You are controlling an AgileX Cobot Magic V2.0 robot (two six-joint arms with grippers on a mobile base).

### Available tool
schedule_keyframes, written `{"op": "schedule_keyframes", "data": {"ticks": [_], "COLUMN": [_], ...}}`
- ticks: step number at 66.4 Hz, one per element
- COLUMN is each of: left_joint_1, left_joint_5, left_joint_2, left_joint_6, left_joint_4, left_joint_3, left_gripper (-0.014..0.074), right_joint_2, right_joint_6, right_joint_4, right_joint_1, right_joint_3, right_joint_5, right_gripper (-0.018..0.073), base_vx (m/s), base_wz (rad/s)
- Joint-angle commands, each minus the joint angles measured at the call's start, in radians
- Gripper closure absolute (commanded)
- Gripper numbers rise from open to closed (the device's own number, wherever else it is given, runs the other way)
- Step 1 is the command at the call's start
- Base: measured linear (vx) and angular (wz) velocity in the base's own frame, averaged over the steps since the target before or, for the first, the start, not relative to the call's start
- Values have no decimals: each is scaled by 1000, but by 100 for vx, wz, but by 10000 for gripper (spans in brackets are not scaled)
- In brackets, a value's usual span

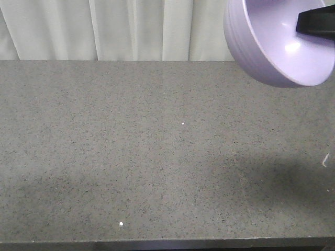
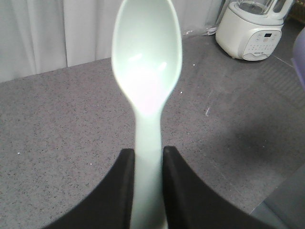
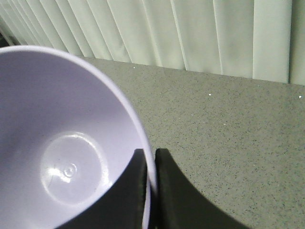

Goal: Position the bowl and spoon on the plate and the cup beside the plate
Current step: 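Grip the bowl rim with the right gripper and lift it up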

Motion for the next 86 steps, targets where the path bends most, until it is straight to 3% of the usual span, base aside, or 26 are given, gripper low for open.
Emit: {"op": "schedule_keyframes", "data": {"ticks": [1, 86], "left_joint_1": [-4, -4], "left_joint_5": [-51, -50], "left_joint_2": [-9, -9], "left_joint_6": [-1, -1], "left_joint_4": [-38, -38], "left_joint_3": [-23, -23], "left_gripper": [603, 603], "right_joint_2": [-44, -75], "right_joint_6": [-9, -9], "right_joint_4": [59, 60], "right_joint_1": [0, 0], "right_joint_3": [-27, -27], "right_joint_5": [-25, -23], "right_gripper": [565, 565], "base_vx": [0, 0], "base_wz": [0, -1]}}
